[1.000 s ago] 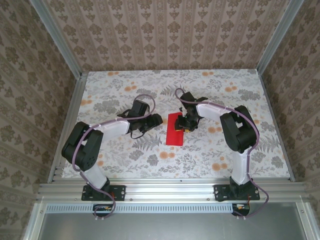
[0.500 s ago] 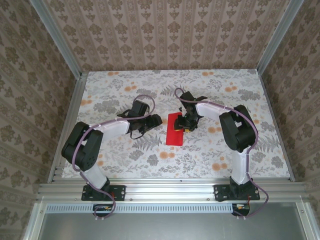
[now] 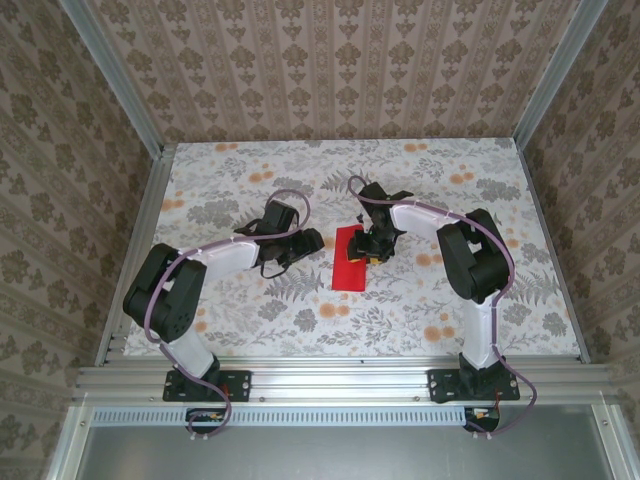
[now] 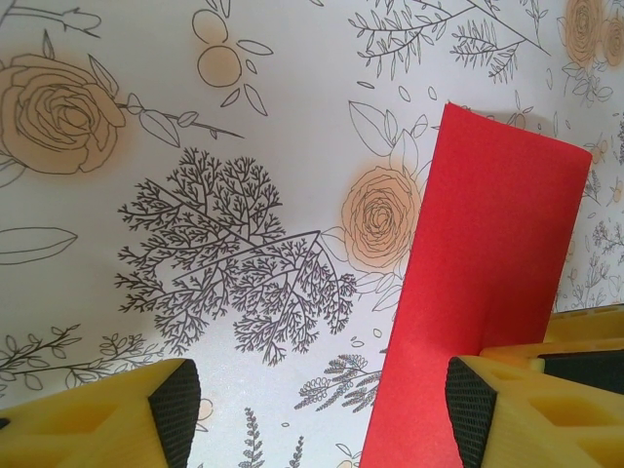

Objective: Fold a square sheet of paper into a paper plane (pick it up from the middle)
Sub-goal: Hold the square sheet of paper at the center of the table.

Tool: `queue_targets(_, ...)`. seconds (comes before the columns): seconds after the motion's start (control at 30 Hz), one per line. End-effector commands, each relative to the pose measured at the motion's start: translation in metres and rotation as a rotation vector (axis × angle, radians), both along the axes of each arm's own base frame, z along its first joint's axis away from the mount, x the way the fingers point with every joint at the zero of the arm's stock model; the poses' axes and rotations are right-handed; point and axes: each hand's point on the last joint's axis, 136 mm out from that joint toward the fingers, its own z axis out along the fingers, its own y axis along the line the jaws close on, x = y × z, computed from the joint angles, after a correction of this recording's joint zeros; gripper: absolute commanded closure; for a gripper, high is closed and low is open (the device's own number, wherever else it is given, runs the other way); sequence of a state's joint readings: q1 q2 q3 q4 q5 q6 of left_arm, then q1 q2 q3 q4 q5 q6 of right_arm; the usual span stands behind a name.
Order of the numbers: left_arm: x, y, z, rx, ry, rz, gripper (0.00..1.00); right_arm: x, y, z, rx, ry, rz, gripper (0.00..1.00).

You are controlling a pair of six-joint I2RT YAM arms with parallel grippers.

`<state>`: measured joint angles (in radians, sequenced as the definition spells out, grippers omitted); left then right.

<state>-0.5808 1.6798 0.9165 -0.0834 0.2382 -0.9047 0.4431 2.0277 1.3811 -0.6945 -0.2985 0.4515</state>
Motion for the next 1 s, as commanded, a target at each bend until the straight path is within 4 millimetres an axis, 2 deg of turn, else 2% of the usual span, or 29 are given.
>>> queue_targets(0.0, 0.0, 0.001, 0.01, -0.009, -0.018, -0.014, 0.3, -0.023, -0.024, -0.048, -0.147, 0.118, -0.022, 0.5)
queue_targets(0.37, -0.002, -0.01, 0.011, -0.047, -0.019, -0.045, 0.32, -0.027, -0.028, -0.057, -0.177, 0.141, -0.035, 0.5)
queue_targets(0.63, -0.002, -0.026, 0.011, -0.11, -0.015, -0.079, 0.48, -0.03, -0.028, -0.057, -0.176, 0.14, 0.014, 0.51)
queue_targets(0.97, -0.002, -0.039, 0.009, -0.134, -0.002, -0.105, 0.55, -0.031, -0.028, -0.059, -0.175, 0.141, 0.034, 0.51)
